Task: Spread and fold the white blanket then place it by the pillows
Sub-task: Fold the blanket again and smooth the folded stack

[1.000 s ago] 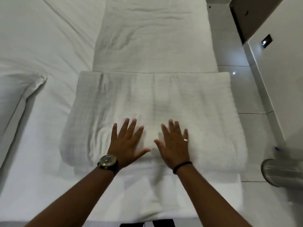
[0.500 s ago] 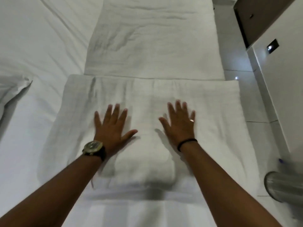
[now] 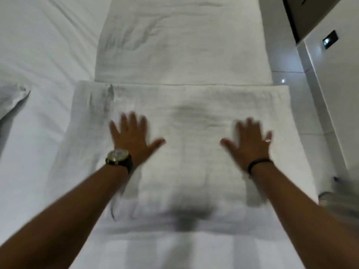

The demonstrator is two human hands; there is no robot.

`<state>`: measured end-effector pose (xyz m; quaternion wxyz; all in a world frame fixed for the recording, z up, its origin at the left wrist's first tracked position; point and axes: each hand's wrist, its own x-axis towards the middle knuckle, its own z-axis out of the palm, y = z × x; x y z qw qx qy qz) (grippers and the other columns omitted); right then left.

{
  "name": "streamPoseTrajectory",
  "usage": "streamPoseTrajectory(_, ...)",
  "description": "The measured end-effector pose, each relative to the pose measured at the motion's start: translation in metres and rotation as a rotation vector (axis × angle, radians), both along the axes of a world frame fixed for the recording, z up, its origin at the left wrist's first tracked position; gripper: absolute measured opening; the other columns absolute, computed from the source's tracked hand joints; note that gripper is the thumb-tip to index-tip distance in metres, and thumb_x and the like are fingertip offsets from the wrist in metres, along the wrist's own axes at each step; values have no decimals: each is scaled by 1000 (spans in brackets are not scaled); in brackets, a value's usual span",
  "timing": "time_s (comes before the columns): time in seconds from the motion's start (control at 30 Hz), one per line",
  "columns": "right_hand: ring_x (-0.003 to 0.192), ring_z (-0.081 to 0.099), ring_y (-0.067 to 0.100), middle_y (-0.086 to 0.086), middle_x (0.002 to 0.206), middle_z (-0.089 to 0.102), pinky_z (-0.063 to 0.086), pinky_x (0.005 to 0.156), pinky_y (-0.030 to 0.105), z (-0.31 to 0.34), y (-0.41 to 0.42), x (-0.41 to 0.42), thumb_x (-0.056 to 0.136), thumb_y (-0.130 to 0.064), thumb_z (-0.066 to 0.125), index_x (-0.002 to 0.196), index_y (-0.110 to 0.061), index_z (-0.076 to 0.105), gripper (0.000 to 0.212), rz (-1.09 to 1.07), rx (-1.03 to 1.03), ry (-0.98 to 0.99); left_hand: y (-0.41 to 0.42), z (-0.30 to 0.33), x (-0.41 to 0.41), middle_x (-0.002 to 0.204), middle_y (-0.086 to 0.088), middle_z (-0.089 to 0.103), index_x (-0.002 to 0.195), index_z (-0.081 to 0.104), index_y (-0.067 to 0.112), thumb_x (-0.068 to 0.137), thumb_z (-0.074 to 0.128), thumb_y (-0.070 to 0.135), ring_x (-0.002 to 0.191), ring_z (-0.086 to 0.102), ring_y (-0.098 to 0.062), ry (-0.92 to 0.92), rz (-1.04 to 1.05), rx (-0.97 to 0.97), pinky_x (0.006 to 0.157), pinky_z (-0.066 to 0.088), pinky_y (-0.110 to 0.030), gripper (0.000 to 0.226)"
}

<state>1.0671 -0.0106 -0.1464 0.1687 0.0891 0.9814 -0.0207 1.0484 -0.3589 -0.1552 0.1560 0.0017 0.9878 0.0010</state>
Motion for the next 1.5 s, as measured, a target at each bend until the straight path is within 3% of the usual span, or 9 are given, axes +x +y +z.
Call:
streamPoseTrajectory(0.13, 147, 17, 36, 13, 159, 24, 10, 113, 65, 1, -57, 138, 65, -94, 35, 149, -22, 36, 110, 291, -139, 91, 0, 11, 136, 164, -14, 13, 157, 20, 25, 55, 38, 103, 151, 7, -40, -8, -256, 123, 113, -7, -68, 129)
streamPoseTrajectory(0.23, 145, 16, 44, 20, 159, 21, 12, 110, 70, -6, -55, 182, 53, -65, 81, 152, -20, 26, 122, 365, -15, 84, -18, 12, 178, 159, -29, 20, 156, 24, 17, 55, 87, 50, 145, 19, -52, -46, -277, 15, 108, 8, -77, 123)
streamPoseTrajectory(0.37, 129, 44, 51, 30, 141, 46, 33, 102, 69, -10, -69, 169, 73, 11, 61, 140, -10, 50, 71, 343, 114, 282, -7, 14, 166, 141, -39, 44, 148, 40, 11, 83, 30, -3, 126, 44, -61, 20, -280, -56, 96, 29, -81, 68)
streamPoseTrajectory(0.47, 107, 63, 46, 27, 119, 65, 51, 89, 58, -5, -81, 168, 84, -2, 37, 117, -4, 68, 45, 351, 121, 314, -4, 16, 167, 120, -37, 62, 133, 61, 9, 93, -3, -4, 104, 62, -57, 66, -327, -74, 84, 44, -76, 76)
streamPoseTrajectory(0.63, 79, 69, 35, 16, 91, 71, 57, 68, 41, 23, -87, 180, 66, -2, 84, 94, -3, 72, 31, 351, 92, 323, -8, 47, 179, 94, -30, 71, 110, 76, 11, 77, 26, 0, 76, 71, -47, 192, -322, -75, 63, 58, -57, 61)
streamPoseTrajectory(0.93, 92, 65, 32, 8, 96, 68, 47, 74, 37, 100, -98, 324, 80, -2, 57, 103, -14, 63, 27, 298, -44, 64, -26, 114, 331, 91, -21, 74, 112, 76, 16, 68, 52, 0, 71, 72, -38, 130, -295, -61, 60, 59, -49, 52)
streamPoseTrajectory(1.17, 108, 59, 26, 2, 119, 62, 43, 83, 32, 131, -80, 433, 89, -24, 48, 118, -22, 54, 30, 368, -22, -141, -25, 134, 445, 139, -8, 54, 153, 28, 31, 87, 52, 22, 122, 56, -29, -223, -243, 25, 102, 43, -35, 70)
streamPoseTrajectory(1.37, 112, 60, 27, 6, 123, 63, 48, 92, 33, 190, -75, 420, 86, -38, 56, 114, -20, 62, 35, 450, -30, -346, -6, 198, 434, 97, -1, 69, 98, 66, 25, 82, 65, 26, 90, 67, -21, -371, -383, -204, 64, 43, -26, 16)
streamPoseTrajectory(1.5, 76, 63, 24, 5, 85, 68, 58, 76, 34, 242, -79, 376, 69, -16, 59, 78, -18, 65, 11, 398, -65, -513, -19, 257, 382, 113, -4, 70, 111, 68, 25, 74, 65, 27, 105, 67, -26, -366, -438, -190, 76, 49, -29, 37)
